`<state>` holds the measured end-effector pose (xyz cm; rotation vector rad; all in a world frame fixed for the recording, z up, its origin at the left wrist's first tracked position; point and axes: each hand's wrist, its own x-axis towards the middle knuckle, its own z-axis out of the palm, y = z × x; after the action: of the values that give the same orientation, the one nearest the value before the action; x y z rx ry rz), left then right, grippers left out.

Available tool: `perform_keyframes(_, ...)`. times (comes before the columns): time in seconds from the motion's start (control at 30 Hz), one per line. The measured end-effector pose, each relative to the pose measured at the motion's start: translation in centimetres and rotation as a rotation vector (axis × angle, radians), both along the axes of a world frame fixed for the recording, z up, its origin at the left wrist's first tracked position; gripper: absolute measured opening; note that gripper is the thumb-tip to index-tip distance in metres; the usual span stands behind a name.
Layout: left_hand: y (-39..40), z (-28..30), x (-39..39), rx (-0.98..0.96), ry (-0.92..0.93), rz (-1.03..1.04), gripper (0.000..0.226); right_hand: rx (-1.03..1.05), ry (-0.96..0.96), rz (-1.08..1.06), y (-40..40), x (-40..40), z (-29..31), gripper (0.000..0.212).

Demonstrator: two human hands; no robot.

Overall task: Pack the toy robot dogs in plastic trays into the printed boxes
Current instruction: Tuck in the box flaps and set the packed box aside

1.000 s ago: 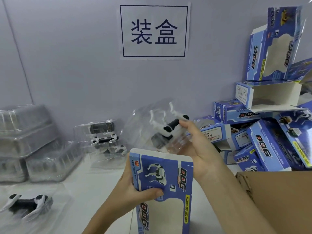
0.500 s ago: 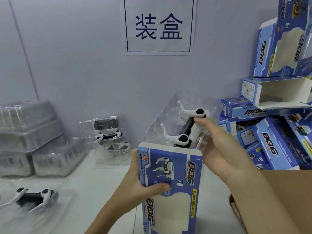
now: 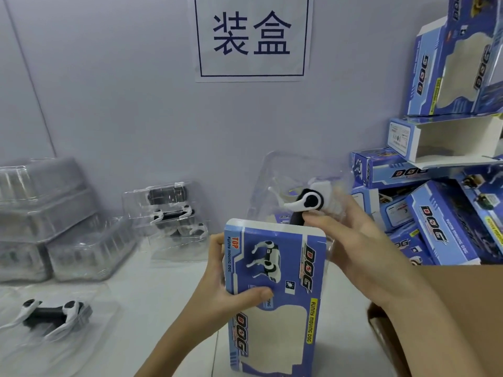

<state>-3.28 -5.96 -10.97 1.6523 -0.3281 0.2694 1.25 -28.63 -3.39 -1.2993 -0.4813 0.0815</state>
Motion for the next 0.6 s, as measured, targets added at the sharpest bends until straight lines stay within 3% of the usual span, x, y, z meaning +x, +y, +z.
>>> perform_keyframes(0.23, -0.2, -0.1, -0.2, -0.029, -0.032, 0.016, 0.056, -0.229, -0.177, 0.15, -0.1, 0.0, -0.3, 0.065)
perform_keyframes(0.33, -0.3, -0.2, -0.1, -0.038, -0.045, 0.046, 0.058, -0.161, -0.14, 0.187, 0.1, 0.2, -1.5, 0.069)
perform_keyframes(0.47, -0.7, -0.5, 0.0, -0.071, -0.082, 0.085, 0.06, -0.016, -0.255, -0.106, 1.1, -0.3, -4.4, 0.052)
perform_keyframes(0.53, -1.2, -0.7, 0.2, -0.076, -0.103, 0.11, 0.059, 0.065, -0.318, -0.192, 1.8, -0.8, -5.1, 0.059)
perform_keyframes(0.6, -1.6, -0.9, 0.4, -0.083, -0.132, 0.135, 0.057, -0.042, -0.423, -0.251, 2.7, -1.5, -5.9, 0.075)
